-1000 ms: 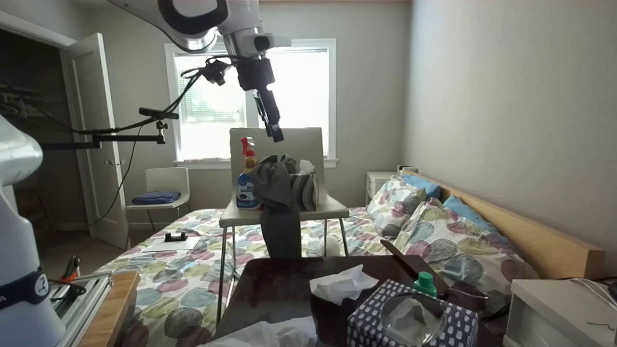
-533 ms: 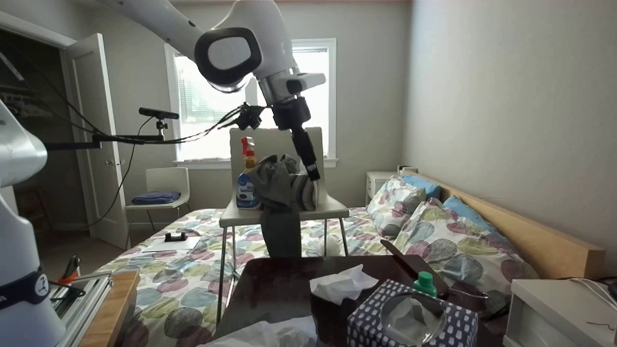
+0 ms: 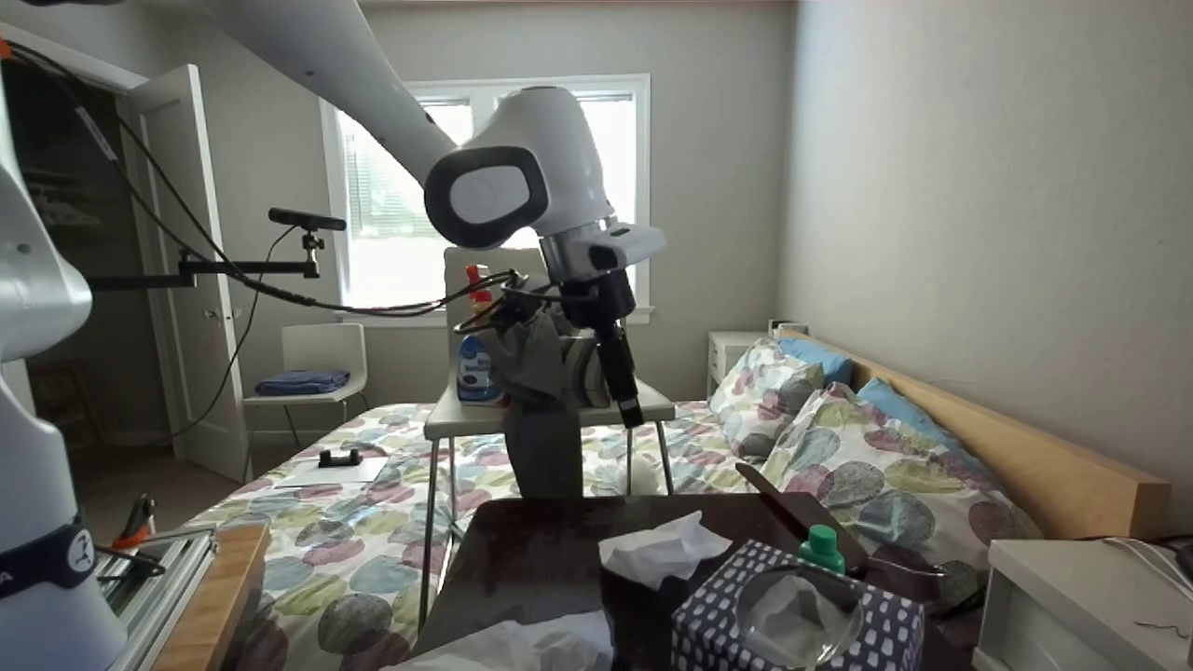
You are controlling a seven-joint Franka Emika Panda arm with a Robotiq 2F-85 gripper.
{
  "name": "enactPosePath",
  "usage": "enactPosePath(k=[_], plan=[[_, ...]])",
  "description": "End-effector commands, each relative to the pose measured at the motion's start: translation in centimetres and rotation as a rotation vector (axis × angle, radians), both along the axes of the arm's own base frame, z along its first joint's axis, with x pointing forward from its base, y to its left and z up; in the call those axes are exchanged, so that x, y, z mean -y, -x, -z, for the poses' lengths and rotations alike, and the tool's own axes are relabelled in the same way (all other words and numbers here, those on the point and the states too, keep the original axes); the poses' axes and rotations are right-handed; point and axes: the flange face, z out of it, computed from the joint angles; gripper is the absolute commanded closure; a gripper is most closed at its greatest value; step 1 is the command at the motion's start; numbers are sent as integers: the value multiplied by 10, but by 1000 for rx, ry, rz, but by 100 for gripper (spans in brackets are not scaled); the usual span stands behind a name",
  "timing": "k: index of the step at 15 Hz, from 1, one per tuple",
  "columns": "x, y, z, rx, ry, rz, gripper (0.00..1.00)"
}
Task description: Use the tissue to wipe the coat hanger
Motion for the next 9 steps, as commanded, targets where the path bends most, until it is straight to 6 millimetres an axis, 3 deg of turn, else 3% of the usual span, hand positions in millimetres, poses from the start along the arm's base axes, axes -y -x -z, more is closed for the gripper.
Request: enactPosePath(k=[1,2,3,5,9], plan=[[11,-15,26,-58,3,74,0],[15,-15,33,-87,27,115,0],[11,-6,24,-48,3,56,0],[16,-8,35,-70,16,92,0],[17,-11,35,-74,16,100,0]])
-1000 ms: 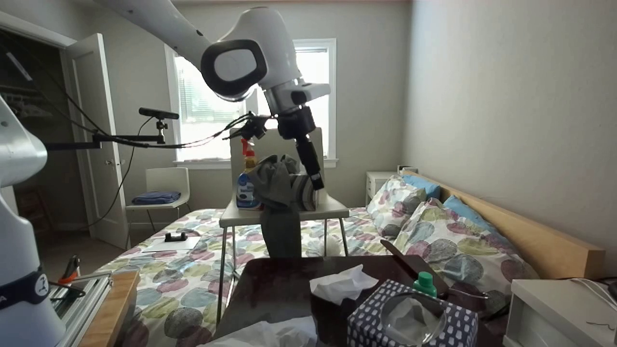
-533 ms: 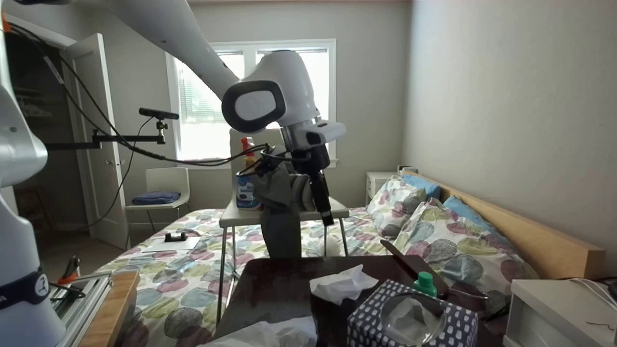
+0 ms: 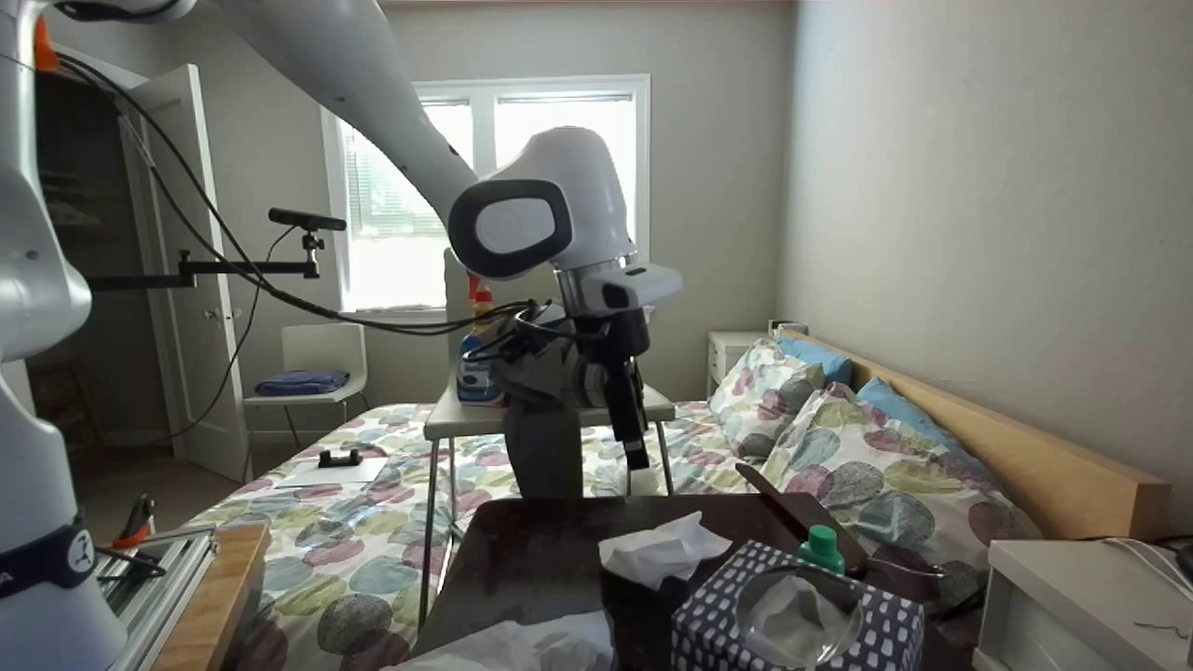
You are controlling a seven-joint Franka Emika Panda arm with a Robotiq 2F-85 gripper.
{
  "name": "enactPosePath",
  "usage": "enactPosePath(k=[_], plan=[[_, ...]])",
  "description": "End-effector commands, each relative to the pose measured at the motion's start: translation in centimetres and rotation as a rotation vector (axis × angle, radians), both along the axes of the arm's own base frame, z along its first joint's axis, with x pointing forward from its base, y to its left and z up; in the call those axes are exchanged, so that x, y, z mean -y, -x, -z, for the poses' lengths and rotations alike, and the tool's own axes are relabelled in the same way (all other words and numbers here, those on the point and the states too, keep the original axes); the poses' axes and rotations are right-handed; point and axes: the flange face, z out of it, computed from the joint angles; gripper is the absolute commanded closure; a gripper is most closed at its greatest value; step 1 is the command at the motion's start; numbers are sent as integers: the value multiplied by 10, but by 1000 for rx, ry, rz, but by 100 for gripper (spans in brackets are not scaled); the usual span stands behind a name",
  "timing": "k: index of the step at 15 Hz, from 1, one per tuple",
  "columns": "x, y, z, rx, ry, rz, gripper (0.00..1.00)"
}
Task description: Use the tissue to wipe the coat hanger
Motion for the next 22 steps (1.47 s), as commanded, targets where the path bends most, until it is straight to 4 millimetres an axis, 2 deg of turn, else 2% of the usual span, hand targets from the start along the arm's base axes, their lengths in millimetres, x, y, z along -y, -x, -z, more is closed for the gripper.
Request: enactPosePath(k=[1,6,9,12,16,18,22], plan=[[1,0,-1,0,0,-1,0],[24,-10,49,-3,-3,121,0],[29,-12,75,-39,-20,145,0],[29,-22,89,-36,-29,146,0],[33,-39,97,-41,-7,136,0],[32,-44,103,-68,-19,125,28],[25,-48,114,-146,-22,96,55]])
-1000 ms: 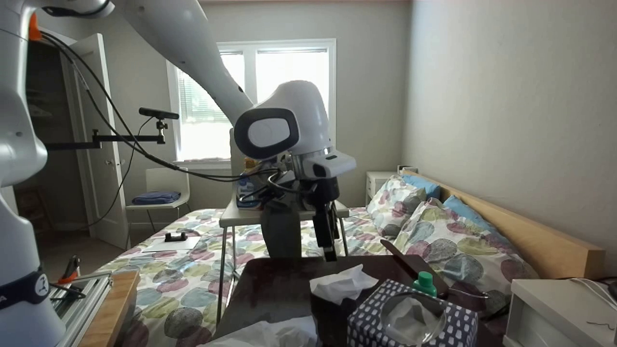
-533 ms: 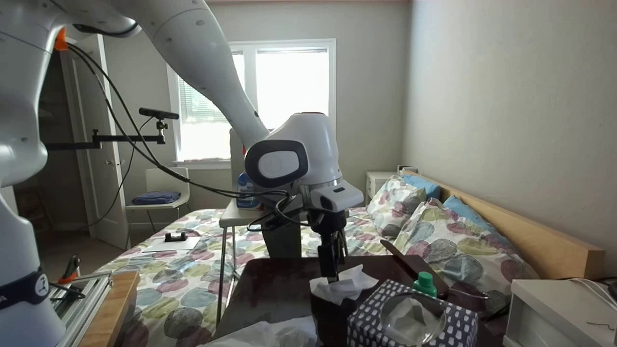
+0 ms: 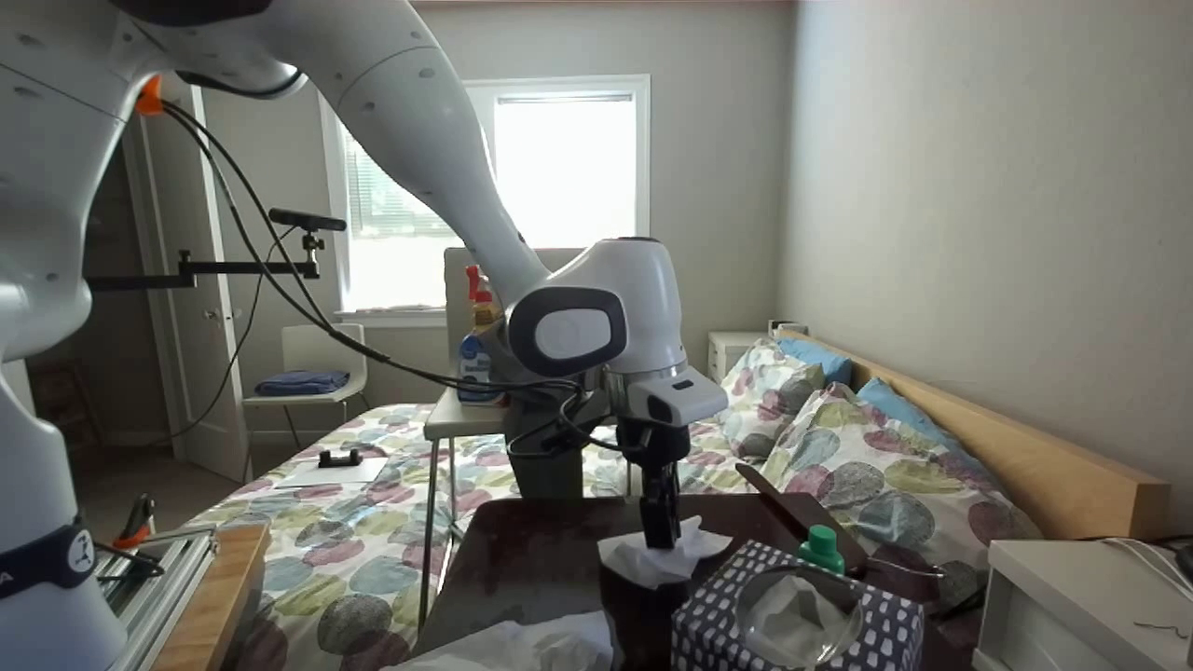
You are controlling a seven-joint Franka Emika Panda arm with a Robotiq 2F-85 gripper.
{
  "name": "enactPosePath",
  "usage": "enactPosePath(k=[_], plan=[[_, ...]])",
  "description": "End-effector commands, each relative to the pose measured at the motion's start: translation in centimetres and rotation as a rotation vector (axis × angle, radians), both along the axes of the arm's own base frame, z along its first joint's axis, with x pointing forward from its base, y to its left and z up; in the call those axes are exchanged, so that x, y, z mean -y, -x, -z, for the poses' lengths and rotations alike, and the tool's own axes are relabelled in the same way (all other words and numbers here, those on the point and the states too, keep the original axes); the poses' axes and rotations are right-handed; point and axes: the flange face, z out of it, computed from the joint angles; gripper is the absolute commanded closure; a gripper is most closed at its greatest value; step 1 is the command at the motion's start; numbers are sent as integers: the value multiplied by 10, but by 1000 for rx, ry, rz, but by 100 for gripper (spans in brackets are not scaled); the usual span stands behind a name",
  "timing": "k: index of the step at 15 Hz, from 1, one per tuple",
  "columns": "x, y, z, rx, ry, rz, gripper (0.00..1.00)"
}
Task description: Use the tissue to wipe the coat hanger
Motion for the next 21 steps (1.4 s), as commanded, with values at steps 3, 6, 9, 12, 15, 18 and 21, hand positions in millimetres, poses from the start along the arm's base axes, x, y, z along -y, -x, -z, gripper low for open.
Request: enactPosePath(k=[3,6,9,12,15,18,21], plan=[[-9,-10,15,-102,-5,-44,78],[-12,-13,10,-113,5,-45,98],[-13,-15,-2,-92,-12,-12,100],[4,-25,-27,-1,-14,70,99],[30,-44,-59,85,3,126,99],[49,-70,-89,157,20,141,99],[51,-66,-96,157,30,126,97]])
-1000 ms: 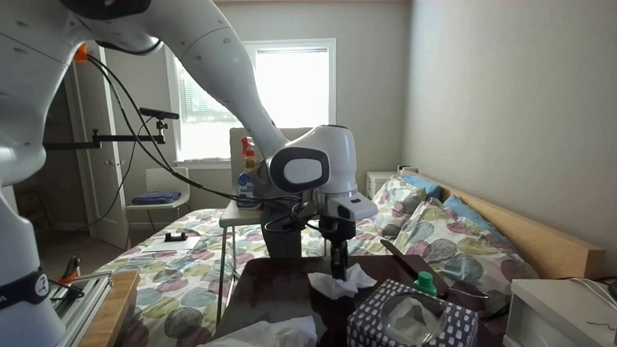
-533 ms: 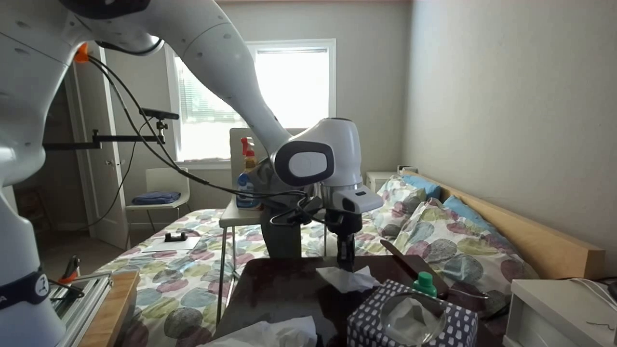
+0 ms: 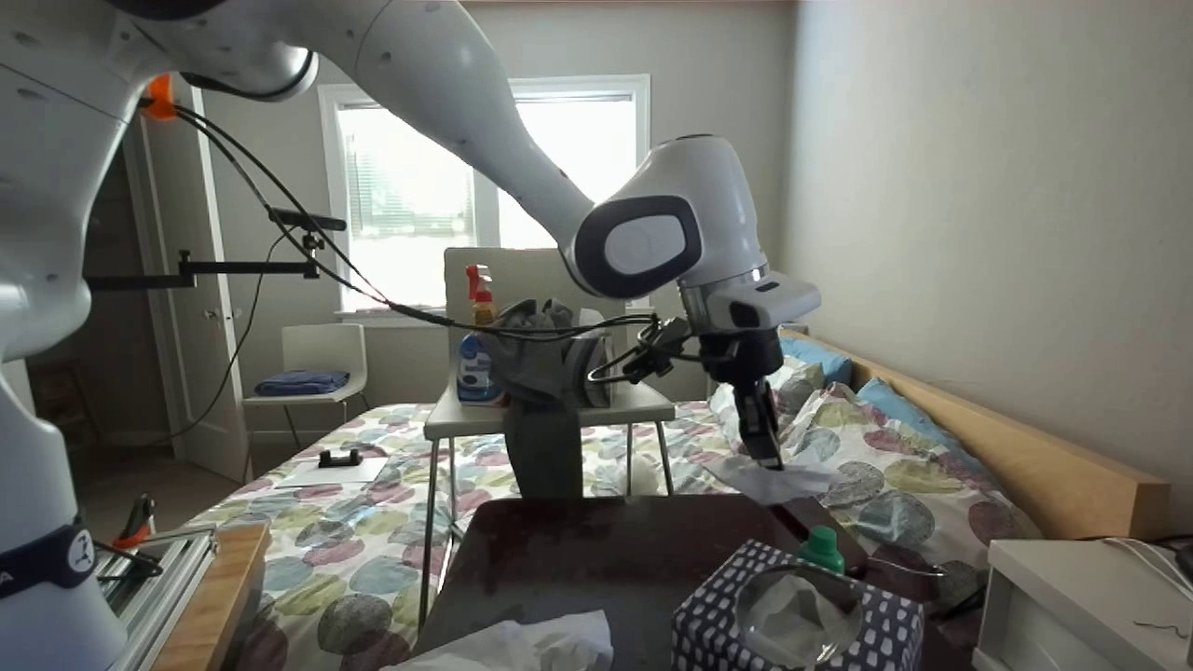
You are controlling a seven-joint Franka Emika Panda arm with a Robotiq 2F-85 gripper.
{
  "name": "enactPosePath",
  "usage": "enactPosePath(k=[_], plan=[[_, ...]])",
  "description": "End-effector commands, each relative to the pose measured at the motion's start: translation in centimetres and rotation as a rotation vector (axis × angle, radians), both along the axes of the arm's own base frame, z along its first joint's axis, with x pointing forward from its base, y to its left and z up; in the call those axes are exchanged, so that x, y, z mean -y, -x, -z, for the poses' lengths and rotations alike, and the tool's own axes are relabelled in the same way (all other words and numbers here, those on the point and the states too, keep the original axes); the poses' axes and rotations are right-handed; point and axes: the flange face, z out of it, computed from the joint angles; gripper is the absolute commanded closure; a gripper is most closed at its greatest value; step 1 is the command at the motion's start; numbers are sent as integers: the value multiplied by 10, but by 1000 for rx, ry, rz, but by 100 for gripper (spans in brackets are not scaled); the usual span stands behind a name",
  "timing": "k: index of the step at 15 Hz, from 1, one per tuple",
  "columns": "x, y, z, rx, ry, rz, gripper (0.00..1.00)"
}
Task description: Use the tissue to wipe the coat hanger
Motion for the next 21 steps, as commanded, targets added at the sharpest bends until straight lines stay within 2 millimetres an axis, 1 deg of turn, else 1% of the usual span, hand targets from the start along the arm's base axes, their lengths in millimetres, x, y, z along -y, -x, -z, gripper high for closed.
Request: enactPosePath(k=[1,4,5,10,12,16,21], plan=[[2,-3,-4,7,0,1,97],[1,-6,-2,6,0,-1,97],[1,-6,0,4,0,-1,99],[17,-41,8,14,22,10,99],[21,-54,14,4,25,10,99],[21,-80,29,-10,23,-1,99],[13,-101,50,-47,22,-19,99]])
